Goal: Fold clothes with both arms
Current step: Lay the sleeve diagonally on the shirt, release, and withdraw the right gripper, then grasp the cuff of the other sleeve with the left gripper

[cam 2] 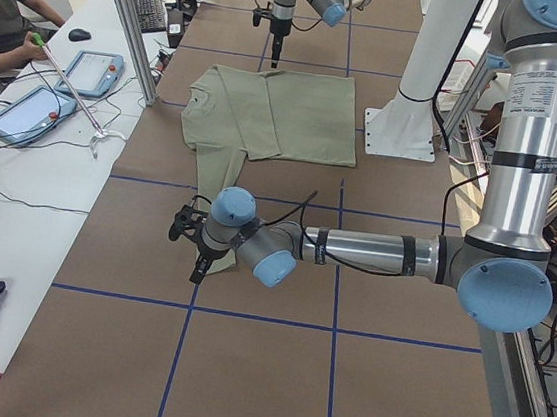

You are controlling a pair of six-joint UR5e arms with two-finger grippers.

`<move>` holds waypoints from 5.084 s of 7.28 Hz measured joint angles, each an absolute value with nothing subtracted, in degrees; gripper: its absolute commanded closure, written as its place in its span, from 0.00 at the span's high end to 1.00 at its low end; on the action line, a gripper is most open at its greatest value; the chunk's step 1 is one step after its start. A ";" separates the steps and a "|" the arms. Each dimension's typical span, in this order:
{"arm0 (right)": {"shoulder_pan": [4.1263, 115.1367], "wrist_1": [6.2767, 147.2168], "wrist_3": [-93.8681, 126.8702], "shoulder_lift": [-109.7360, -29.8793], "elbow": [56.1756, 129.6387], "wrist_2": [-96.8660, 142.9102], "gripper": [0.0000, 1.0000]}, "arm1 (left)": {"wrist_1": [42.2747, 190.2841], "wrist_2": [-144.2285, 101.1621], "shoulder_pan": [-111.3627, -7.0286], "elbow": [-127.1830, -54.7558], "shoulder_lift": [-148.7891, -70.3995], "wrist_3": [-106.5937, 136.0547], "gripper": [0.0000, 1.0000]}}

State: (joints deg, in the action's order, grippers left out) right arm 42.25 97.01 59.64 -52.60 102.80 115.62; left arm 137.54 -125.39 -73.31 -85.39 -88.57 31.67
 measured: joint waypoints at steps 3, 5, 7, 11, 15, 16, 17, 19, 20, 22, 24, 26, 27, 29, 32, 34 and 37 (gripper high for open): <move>48.00 102.46 55.05 -62.07 109.36 118.05 1.00 | 144.69 -114.50 -60.59 -87.14 -85.48 53.81 1.00; 51.97 104.51 45.97 -67.25 111.67 120.97 1.00 | 144.69 -109.65 -57.30 -85.16 -86.28 57.55 1.00; 54.21 104.53 41.09 -71.87 113.84 121.86 1.00 | 144.79 -108.62 -56.69 -79.51 -90.00 57.60 1.00; 54.77 104.50 40.01 -73.19 114.48 121.99 1.00 | 145.18 -107.09 -56.74 -75.31 -92.32 55.89 1.00; 54.95 104.50 39.99 -73.21 114.73 121.99 1.00 | 145.30 -107.33 -56.70 -75.29 -92.38 56.00 0.77; 55.04 104.50 39.99 -73.21 114.76 121.99 1.00 | 145.36 -107.38 -56.71 -75.40 -92.36 56.12 0.59; 55.17 104.50 39.99 -73.21 114.78 121.99 1.00 | 145.42 -107.39 -56.72 -75.51 -92.32 56.17 0.57; 55.36 104.50 39.99 -73.21 114.78 121.99 1.00 | 145.46 -107.40 -56.75 -75.58 -92.27 56.17 0.57; 55.46 104.50 39.99 -73.21 114.78 122.01 1.00 | 145.46 -107.42 -56.77 -75.58 -92.24 56.18 0.57; 55.63 104.50 39.99 -73.21 114.81 122.07 1.00 | 145.46 -107.48 -56.74 -75.56 -92.25 56.26 0.46; 55.79 104.50 39.99 -73.21 114.84 122.08 1.00 | 145.48 -107.50 -56.74 -75.68 -92.25 56.35 0.13; 55.93 104.50 39.99 -73.21 114.80 122.08 1.00 | 145.34 -107.51 -56.80 -76.46 -92.17 56.41 0.00; 55.96 104.52 39.99 -73.24 114.79 122.08 1.00 | 145.12 -107.57 -56.83 -77.54 -91.85 56.40 0.00; 56.14 104.58 39.99 -73.31 114.76 122.08 1.00 | 144.75 -108.32 -56.89 -79.89 -90.70 56.35 0.00; 56.21 104.59 39.99 -73.37 114.65 122.08 1.00 | 144.69 -110.56 -56.93 -81.52 -89.33 55.79 1.00; 56.17 104.59 39.99 -73.29 114.62 122.08 1.00 | 144.69 -110.52 -56.76 -81.31 -89.18 55.51 1.00; 56.16 104.59 39.99 -73.22 114.71 122.08 1.00 | 144.72 -110.48 -56.62 -79.56 -89.75 55.68 1.00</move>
State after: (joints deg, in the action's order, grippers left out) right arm 56.16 104.59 39.99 -73.22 114.71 122.08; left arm 144.72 -110.48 -56.62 -79.56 -89.75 55.68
